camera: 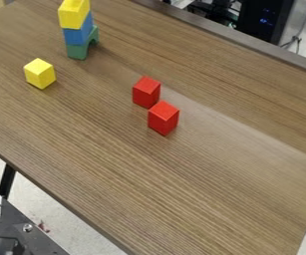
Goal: Put one yellow cube on top the yellow block
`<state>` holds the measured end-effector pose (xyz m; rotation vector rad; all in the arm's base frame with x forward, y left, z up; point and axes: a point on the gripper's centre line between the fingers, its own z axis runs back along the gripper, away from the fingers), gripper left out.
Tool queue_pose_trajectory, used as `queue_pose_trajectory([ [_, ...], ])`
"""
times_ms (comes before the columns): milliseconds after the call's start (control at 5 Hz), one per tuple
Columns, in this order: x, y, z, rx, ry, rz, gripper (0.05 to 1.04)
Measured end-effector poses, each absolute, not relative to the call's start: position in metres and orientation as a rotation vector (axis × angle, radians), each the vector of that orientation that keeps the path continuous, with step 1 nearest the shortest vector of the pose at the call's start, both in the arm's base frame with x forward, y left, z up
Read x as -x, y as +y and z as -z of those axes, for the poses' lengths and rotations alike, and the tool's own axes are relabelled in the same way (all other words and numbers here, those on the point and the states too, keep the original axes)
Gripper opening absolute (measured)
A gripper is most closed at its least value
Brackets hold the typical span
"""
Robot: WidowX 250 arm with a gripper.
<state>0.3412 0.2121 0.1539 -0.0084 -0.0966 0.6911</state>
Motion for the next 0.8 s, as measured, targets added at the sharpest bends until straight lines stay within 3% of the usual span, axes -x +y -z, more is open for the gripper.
queue_pose_trajectory([
  [800,-0.3354,0.2196,-0.1474,0.022,-0.099,-0.640,0.454],
])
